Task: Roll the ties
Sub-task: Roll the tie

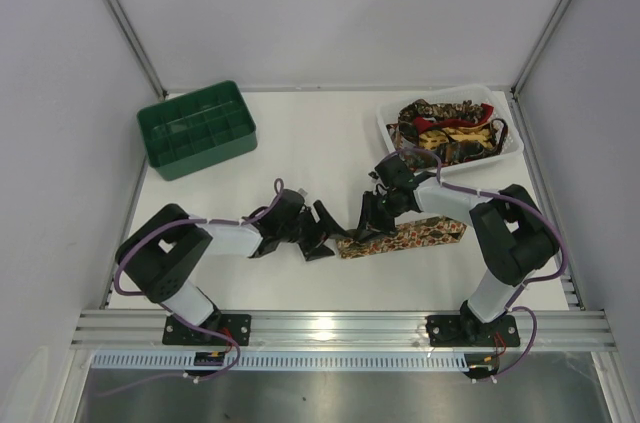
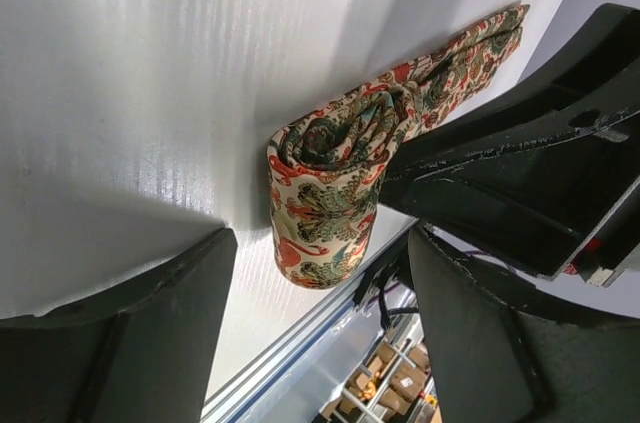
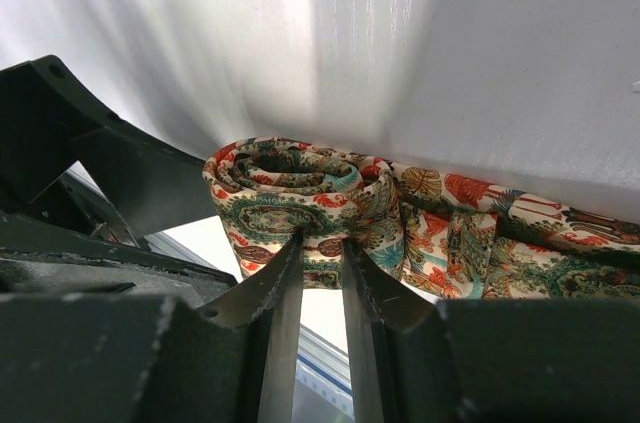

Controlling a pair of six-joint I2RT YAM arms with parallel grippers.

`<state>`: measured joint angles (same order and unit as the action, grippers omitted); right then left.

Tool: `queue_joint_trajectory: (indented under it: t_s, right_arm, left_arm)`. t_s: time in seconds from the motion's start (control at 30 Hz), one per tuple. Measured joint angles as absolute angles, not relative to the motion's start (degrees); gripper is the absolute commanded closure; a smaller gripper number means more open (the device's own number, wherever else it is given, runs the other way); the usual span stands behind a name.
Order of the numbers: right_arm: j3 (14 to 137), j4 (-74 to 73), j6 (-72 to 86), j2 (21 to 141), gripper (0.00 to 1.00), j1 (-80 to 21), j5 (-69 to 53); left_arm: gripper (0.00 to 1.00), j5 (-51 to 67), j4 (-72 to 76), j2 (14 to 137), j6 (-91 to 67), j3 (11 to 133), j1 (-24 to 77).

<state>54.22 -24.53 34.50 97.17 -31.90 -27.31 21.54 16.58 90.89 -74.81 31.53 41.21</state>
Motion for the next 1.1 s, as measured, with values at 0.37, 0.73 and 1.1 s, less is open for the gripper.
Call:
queue_joint_trajectory:
  t_s: [0.37,0.73,1.1]
  right_arm:
    - [53.74,-24.08,34.54,97.17,0.72,-31.33,-27.99]
    - [54.13,-24.4,34.92,97.17,0.72,-32.05,-27.9]
    - [56.47,-23.2,38.92,99.77,0.75,-37.67,-27.9]
  left_arm:
    - [0.43,19.62,23.51,95.37,-77.82,32.14,44.05]
    - [1.0,16.91,13.32,95.53,-68.99,37.32,44.42]
    - [1.0,6.85,-17.56,88.79,-53.32,46.65,44.73]
